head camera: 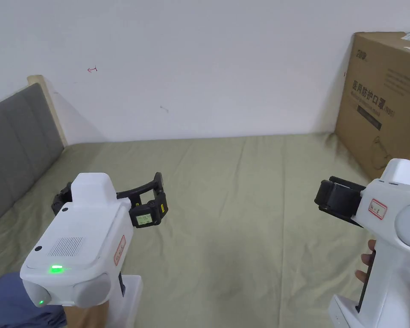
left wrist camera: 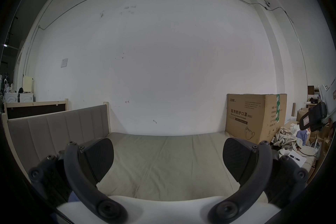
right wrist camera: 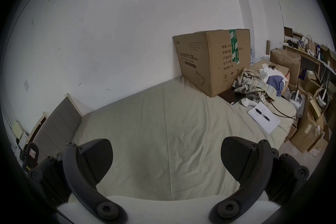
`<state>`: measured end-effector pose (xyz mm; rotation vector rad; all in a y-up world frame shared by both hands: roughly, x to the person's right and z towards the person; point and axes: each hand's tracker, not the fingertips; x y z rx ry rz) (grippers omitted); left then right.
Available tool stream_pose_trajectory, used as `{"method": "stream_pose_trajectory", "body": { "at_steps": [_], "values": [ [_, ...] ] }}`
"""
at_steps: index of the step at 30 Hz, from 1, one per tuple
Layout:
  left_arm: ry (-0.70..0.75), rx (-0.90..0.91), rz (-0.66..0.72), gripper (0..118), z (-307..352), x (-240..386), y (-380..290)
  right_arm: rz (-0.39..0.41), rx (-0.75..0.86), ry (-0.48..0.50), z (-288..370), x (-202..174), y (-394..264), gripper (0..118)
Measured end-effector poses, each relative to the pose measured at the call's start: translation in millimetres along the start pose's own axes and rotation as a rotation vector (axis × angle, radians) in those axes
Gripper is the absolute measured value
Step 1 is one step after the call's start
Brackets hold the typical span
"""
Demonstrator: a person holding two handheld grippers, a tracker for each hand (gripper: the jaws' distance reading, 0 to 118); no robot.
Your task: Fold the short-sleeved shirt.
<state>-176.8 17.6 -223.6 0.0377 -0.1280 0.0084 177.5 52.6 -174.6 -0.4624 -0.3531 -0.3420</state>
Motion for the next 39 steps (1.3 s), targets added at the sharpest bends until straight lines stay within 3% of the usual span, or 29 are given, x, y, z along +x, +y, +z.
{"method": "stream_pose_trajectory", "body": {
  "at_steps": [4, 8, 17, 22, 26, 32, 39],
  "values": [
    [-0.001, 0.004, -0.001, 118, -0.2, 0.3, 0.1, 0.012, 0.007, -0.019, -2.5, -2.2, -3.9, 117],
    [-0.001, 0.004, -0.007, 118, -0.1, 1.3, 0.2, 0.097, 0.024, -0.002, -1.8, -6.9, -8.6, 117],
    [-0.002, 0.004, -0.009, 118, 1.2, 1.2, 0.2, 0.122, 0.037, 0.009, -0.7, -14.1, -11.5, 116],
    [-0.004, 0.009, -0.005, 118, 2.3, 0.9, 0.4, 0.133, 0.148, 0.024, 1.9, -13.0, -18.8, 116],
    [-0.003, 0.011, -0.008, 118, 2.0, 0.0, 0.0, 0.122, 0.219, 0.089, 3.9, -7.8, -22.3, 116],
    [-0.004, 0.012, -0.003, 118, 2.2, -0.7, -0.1, 0.221, 0.455, 0.135, 10.4, -4.8, -34.0, 117],
    [-0.007, 0.015, -0.006, 118, 3.4, 0.0, -0.1, 0.297, 0.566, 0.119, 14.9, -3.5, -41.2, 118]
  ]
}}
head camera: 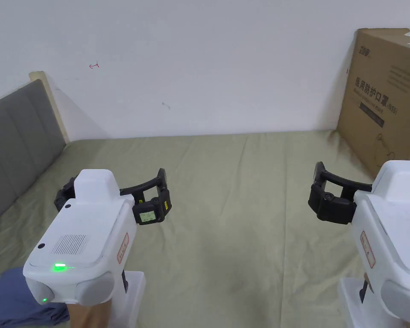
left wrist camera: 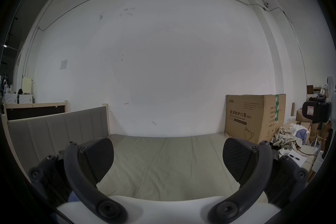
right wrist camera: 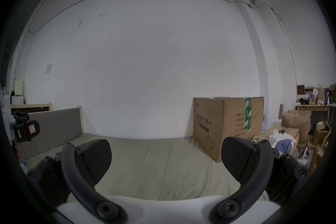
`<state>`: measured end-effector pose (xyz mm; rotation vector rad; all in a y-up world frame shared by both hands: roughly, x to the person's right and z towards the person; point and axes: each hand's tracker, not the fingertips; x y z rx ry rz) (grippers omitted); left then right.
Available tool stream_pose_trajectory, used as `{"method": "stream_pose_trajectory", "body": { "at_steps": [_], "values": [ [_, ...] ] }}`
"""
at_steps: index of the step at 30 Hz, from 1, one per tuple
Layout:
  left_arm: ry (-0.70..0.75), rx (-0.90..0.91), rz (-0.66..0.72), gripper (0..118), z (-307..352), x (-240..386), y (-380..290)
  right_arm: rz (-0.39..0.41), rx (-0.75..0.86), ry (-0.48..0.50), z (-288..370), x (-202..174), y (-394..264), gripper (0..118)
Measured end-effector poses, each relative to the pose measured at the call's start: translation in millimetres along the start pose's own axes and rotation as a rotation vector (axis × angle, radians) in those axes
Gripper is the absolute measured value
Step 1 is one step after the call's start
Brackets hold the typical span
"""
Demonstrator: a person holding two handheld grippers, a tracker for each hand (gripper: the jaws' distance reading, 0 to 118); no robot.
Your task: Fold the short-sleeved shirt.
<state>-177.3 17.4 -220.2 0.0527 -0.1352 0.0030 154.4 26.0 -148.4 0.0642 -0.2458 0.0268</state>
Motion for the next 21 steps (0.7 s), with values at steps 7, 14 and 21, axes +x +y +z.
{"method": "stream_pose_trajectory", "body": {
  "at_steps": [7, 14, 21],
  "values": [
    [-0.001, 0.005, 0.004, 118, 0.6, 0.1, 0.6, 0.040, 0.029, 0.009, 2.2, -2.0, 0.0, 118],
    [0.001, 0.006, 0.001, 118, 1.9, 0.0, 0.9, 0.035, 0.025, 0.017, 3.4, -3.3, 0.3, 118],
    [0.003, 0.010, -0.001, 118, 2.5, 0.4, 1.3, 0.035, 0.019, 0.025, 4.5, -4.0, 1.1, 118]
  ]
}}
